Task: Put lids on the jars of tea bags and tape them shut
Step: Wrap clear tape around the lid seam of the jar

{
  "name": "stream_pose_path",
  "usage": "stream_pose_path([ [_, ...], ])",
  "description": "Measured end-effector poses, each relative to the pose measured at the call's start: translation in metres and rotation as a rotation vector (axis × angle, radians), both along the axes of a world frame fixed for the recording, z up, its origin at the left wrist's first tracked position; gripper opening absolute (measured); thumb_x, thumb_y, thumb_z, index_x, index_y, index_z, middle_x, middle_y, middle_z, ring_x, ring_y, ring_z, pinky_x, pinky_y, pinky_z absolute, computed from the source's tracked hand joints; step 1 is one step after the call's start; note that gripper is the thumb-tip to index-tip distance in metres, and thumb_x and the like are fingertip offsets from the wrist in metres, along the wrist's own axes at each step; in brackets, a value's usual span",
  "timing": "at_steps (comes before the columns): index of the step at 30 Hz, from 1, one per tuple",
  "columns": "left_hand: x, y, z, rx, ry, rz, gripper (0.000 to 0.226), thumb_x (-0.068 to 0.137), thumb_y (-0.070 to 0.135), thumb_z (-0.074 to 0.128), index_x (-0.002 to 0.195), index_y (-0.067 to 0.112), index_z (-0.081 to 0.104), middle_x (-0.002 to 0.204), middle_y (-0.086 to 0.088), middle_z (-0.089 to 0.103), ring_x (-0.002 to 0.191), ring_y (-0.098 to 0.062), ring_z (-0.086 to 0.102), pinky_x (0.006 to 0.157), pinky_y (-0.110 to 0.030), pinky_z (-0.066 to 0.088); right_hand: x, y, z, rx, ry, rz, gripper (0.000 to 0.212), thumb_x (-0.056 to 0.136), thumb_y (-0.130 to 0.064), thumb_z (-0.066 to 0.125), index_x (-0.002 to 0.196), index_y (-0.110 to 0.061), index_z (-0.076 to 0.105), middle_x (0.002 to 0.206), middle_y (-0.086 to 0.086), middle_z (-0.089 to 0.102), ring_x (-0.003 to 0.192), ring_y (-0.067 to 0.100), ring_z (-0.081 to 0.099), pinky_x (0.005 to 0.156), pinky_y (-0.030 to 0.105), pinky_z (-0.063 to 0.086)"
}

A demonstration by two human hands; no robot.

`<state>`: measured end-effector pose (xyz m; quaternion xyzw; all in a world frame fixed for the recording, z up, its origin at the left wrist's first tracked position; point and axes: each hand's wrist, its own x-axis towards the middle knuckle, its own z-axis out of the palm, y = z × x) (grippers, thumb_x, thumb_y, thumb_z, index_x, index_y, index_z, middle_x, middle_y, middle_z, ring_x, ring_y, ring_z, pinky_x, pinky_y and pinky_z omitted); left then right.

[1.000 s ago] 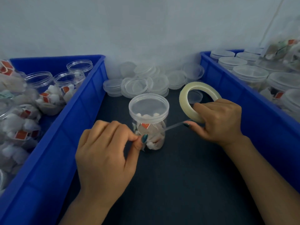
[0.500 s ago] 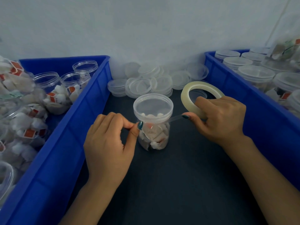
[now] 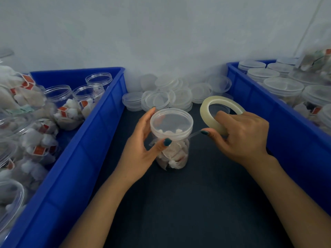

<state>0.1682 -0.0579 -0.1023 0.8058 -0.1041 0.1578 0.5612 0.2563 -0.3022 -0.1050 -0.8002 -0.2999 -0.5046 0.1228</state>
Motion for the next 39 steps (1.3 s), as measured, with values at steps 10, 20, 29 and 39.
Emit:
stream_pose_path([
  [10,0.016,0.003,0.01,-0.227,0.026,0.151,0.05,0.098,0.048,0.034,0.124,0.019,0.065,0.121,0.007,0.072,0.115,-0.009,0.066,0.101,-0.039,0.054,-0.001,0.001,0.001,0.01,0.038,0.005,0.068,0.102,-0.065,0.034,0.073,-0.012,0.066,0.053,0.002,0.056,0.043,0.024,0.05,0.047,0.028,0.041],
  [20,0.006,-0.055,0.07,1.092,0.056,0.316,0.116,0.063,0.102,0.005,0.149,0.031,0.036,0.153,0.006,0.04,0.139,-0.018,0.038,0.091,-0.044,0.047,-0.003,0.0,0.006,0.035,0.078,0.035,0.067,0.102,-0.061,0.031,0.069,-0.015,0.065,0.055,-0.003,0.055,0.046,0.019,0.047,0.049,0.027,0.039],
  [29,0.014,-0.033,0.05,0.91,-0.064,0.155,0.081,0.077,0.082,0.04,0.143,0.034,0.042,0.143,0.02,0.042,0.129,0.001,0.03,0.096,-0.016,0.027,0.005,-0.007,0.012,-0.097,0.076,0.094,0.058,0.097,-0.063,0.043,0.075,-0.014,0.067,0.071,-0.001,0.062,0.067,0.021,0.057,0.071,0.036,0.037],
  [39,0.02,-0.02,0.05,0.638,-0.047,0.015,0.078,0.068,0.061,0.077,0.137,0.051,0.042,0.128,0.04,0.048,0.123,0.019,0.039,0.098,-0.005,0.032,-0.002,0.004,0.016,-0.024,0.194,0.019,0.066,0.094,-0.073,0.037,0.062,-0.02,0.059,0.061,-0.008,0.052,0.065,0.014,0.045,0.078,0.033,0.026],
])
